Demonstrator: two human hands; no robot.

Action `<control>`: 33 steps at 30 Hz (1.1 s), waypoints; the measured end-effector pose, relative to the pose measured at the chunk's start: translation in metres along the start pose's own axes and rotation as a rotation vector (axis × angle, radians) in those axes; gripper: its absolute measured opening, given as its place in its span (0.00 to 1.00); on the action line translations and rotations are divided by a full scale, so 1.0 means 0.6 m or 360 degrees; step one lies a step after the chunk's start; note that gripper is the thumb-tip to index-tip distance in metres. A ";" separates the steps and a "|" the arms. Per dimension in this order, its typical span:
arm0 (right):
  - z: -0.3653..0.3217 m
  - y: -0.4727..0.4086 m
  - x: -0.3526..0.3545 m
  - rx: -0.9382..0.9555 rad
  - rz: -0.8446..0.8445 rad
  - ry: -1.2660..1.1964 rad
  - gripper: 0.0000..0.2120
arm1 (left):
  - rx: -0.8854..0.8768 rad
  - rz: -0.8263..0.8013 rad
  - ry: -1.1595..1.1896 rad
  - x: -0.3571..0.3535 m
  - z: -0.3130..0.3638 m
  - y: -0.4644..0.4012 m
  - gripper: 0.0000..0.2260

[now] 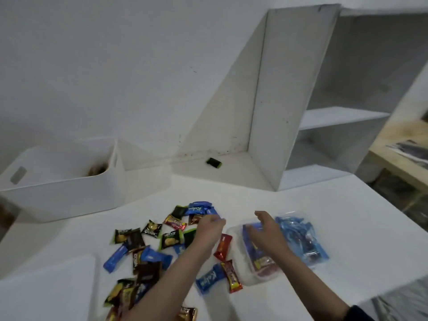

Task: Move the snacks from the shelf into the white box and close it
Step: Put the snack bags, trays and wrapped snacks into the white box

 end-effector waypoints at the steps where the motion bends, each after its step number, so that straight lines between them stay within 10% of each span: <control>1: 0.030 -0.002 0.025 -0.0036 -0.0005 0.0031 0.25 | 0.0043 0.0000 0.0000 -0.031 -0.016 0.002 0.15; 6: 0.164 -0.046 0.127 -0.0178 0.0134 0.0147 0.16 | 0.0224 0.0052 -0.0151 -0.135 -0.071 0.008 0.24; 16: 0.308 -0.091 0.165 -0.0524 0.0083 0.0228 0.31 | 0.0393 0.0076 -0.0435 -0.196 -0.122 -0.001 0.20; 33: 0.231 -0.092 0.228 -0.0139 0.0351 -0.0270 0.09 | 0.0477 0.0025 -0.0051 -0.196 -0.169 0.001 0.12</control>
Point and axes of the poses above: each hand's wrist, its own y-axis away from the middle knuckle, its own x-axis out of the back of the hand, z = x × y, the point moved 7 cm from there along -y, towards the middle knuckle, and after that the axes turned 2 degrees about -z, right-handed, at the moved point
